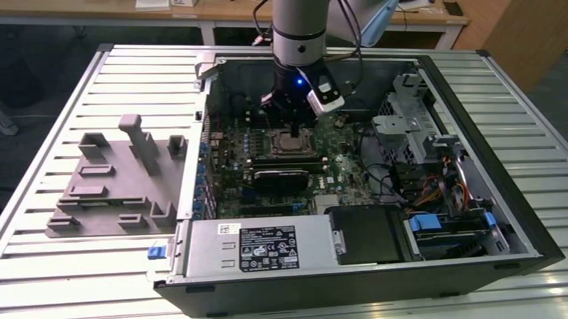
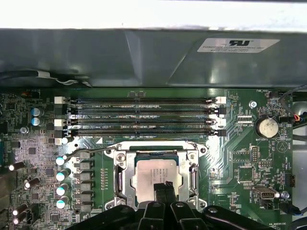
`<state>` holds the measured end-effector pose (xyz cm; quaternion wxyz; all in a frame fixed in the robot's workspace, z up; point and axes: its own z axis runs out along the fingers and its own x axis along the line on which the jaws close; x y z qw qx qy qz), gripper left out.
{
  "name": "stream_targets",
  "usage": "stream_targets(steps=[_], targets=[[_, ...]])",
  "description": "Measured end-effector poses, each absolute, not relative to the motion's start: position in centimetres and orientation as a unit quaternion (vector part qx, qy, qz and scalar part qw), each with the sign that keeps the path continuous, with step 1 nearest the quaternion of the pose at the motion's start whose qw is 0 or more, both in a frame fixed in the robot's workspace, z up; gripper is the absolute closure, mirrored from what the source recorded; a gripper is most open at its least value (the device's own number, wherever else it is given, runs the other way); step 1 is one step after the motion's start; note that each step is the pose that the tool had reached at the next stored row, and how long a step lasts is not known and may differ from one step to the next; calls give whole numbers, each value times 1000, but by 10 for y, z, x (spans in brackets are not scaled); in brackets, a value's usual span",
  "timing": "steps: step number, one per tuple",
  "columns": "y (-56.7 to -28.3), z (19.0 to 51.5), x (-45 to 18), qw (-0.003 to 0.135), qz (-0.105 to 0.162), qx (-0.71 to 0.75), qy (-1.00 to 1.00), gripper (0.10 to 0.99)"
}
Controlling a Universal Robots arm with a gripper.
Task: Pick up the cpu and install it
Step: 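Install the first cpu locking lever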
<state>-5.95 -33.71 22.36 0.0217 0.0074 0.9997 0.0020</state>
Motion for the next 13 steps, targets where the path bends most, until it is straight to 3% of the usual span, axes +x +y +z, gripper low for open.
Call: stream_targets(steps=[13], targets=[[-337, 224, -72, 22, 2, 7, 1000, 980]])
